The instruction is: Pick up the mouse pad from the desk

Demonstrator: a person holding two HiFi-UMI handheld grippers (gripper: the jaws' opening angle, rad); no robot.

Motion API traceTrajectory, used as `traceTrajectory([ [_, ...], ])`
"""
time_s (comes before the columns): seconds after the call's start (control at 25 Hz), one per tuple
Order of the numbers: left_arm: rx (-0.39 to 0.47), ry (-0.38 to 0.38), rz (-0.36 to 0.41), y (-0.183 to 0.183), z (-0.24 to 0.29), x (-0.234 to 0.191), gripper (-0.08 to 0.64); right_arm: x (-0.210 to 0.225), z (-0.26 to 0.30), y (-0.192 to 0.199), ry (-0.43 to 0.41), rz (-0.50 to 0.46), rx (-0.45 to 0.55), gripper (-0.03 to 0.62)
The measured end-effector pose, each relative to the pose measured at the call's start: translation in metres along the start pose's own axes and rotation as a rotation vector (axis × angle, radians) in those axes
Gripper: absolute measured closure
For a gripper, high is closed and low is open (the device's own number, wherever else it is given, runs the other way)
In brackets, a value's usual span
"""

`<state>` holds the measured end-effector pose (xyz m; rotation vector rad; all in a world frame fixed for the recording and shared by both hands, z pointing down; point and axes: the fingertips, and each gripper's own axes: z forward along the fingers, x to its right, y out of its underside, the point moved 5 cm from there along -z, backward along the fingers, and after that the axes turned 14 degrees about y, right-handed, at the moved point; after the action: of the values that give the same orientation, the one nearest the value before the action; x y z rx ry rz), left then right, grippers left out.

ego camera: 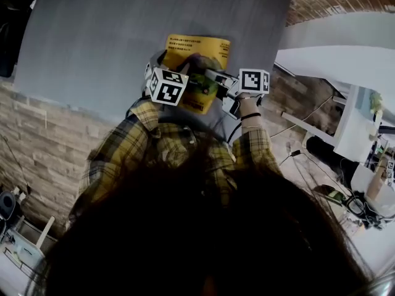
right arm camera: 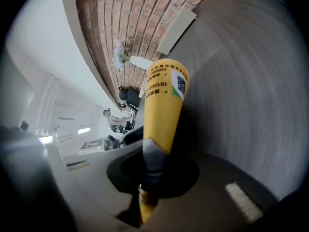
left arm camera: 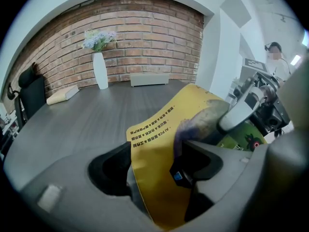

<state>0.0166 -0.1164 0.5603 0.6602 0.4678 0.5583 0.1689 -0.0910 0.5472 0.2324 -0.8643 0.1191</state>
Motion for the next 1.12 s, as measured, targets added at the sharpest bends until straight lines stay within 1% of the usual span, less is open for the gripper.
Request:
traceTrajectory([
  [0.16, 0.033, -0.006, 0.011, -0.012, -0.007, 0.000, 0.219, -0.018, -0.005, -0.004, -0.052, -0.028, 0.026, 0.571],
  [0.32, 0.071, -0.013, 0.013, -0.024, -0.017, 0.001, 0.219, -0.033, -0.016, -0.008, -0.033, -0.066, 0.052, 0.571],
  [0.44, 0.103, -0.021, 0.014, -0.033, -0.027, 0.000, 0.227, -0.051, -0.024, -0.012, -0.064, -0.126, 0.087, 0.571],
  [0.52, 0.132, -0.025, 0.017, -0.039, -0.035, 0.001, 0.227, -0.062, -0.031, -0.015, -0.055, -0.164, 0.119, 0.571],
  [0.64, 0.182, -0.025, 0.022, -0.049, -0.051, 0.002, 0.227, -0.058, -0.040, -0.020, 0.016, -0.266, 0.180, 0.569],
  [0.68, 0.193, -0.024, 0.022, -0.051, -0.058, 0.003, 0.227, -0.063, -0.043, -0.020, 0.036, -0.298, 0.199, 0.569],
  [0.8, 0.247, -0.016, 0.039, -0.064, -0.074, 0.008, 0.227, -0.097, -0.059, -0.019, 0.075, -0.377, 0.269, 0.570],
  [0.96, 0.311, -0.002, 0.059, -0.089, -0.095, 0.019, 0.227, -0.110, -0.085, -0.025, 0.154, -0.498, 0.410, 0.569],
  [1.08, 0.371, 0.022, 0.066, -0.108, -0.110, 0.027, 0.229, -0.115, -0.110, -0.030, 0.242, -0.557, 0.542, 0.570],
  [1.12, 0.390, 0.033, 0.067, -0.114, -0.114, 0.029, 0.241, -0.117, -0.118, -0.032, 0.277, -0.576, 0.585, 0.569],
])
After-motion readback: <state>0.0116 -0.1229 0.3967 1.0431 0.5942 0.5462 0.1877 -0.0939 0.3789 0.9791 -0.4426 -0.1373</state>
